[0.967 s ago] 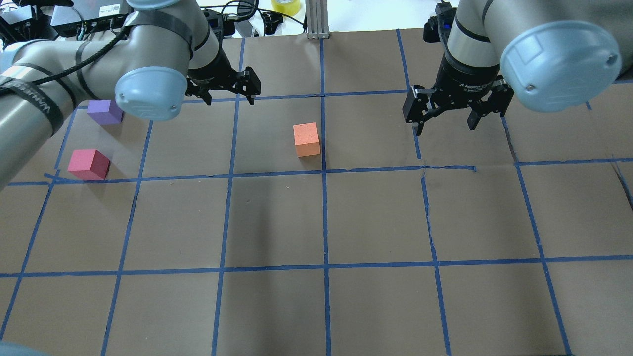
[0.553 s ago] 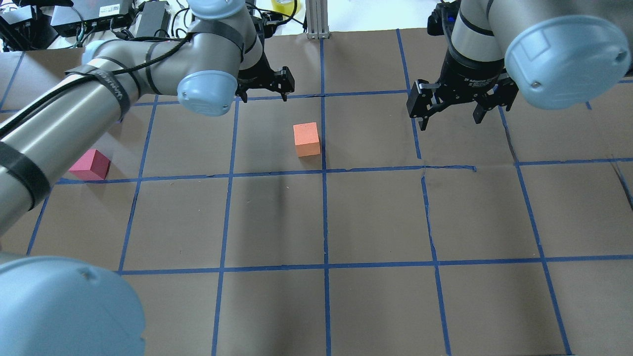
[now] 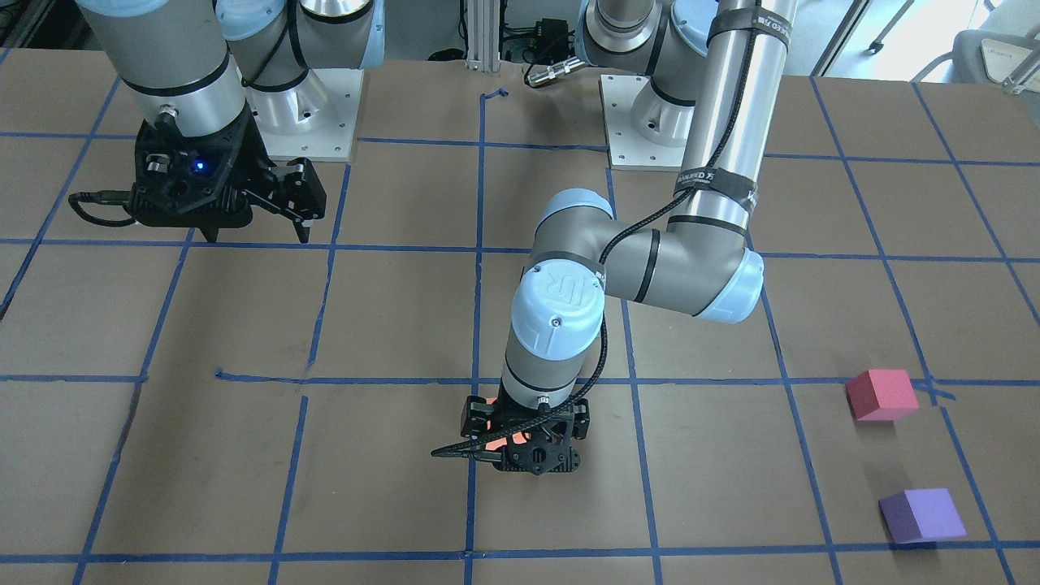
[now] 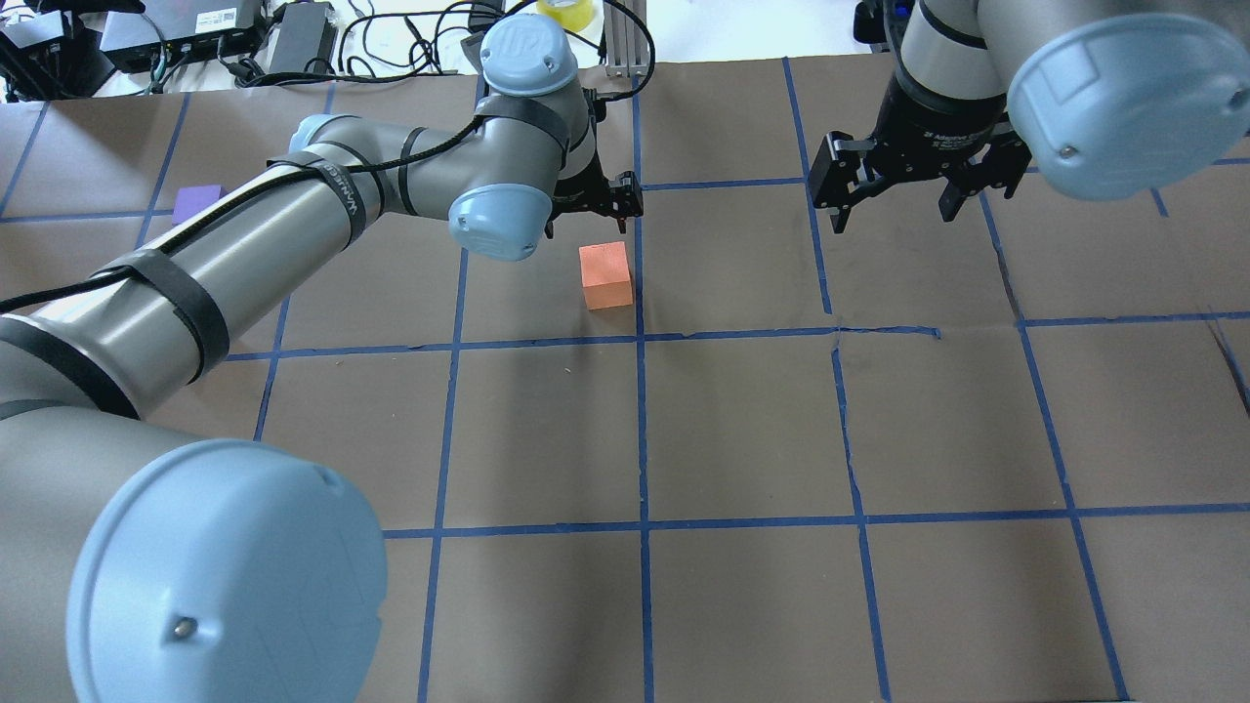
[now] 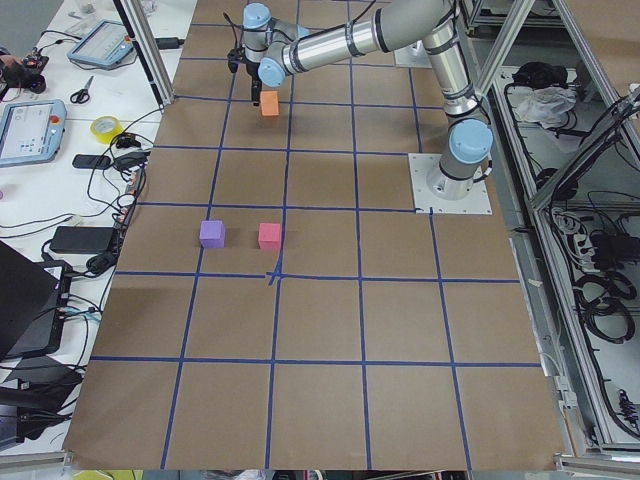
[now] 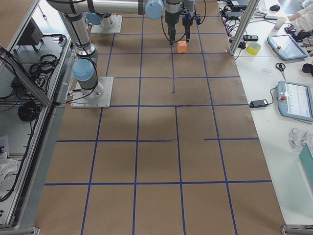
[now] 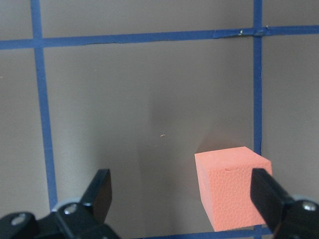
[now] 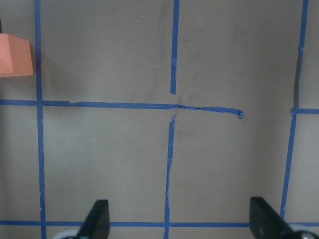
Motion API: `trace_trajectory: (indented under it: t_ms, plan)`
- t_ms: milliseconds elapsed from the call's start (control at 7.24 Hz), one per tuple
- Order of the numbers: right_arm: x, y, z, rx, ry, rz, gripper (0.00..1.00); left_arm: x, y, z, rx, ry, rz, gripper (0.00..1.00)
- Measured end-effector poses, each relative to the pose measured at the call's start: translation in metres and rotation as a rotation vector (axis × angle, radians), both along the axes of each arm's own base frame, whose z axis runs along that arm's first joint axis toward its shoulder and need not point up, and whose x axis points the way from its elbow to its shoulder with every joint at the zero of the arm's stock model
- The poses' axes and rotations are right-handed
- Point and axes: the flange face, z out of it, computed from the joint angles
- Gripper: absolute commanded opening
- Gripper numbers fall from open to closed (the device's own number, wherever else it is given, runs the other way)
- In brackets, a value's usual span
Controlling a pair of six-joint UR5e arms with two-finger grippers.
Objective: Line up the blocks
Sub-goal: 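Reach the left gripper over the orange cube and grasp it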
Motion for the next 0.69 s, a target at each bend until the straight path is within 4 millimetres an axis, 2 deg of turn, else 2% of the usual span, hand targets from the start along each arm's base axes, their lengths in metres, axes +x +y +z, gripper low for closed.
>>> trace_trajectory:
  t_ms: [691]
  plan:
    - [-0.002,0.008,0.007,-0.012,-0.004,0.017,1.00,-0.009,0.008,-0.035,0.089,-0.021,-0.014,1.00]
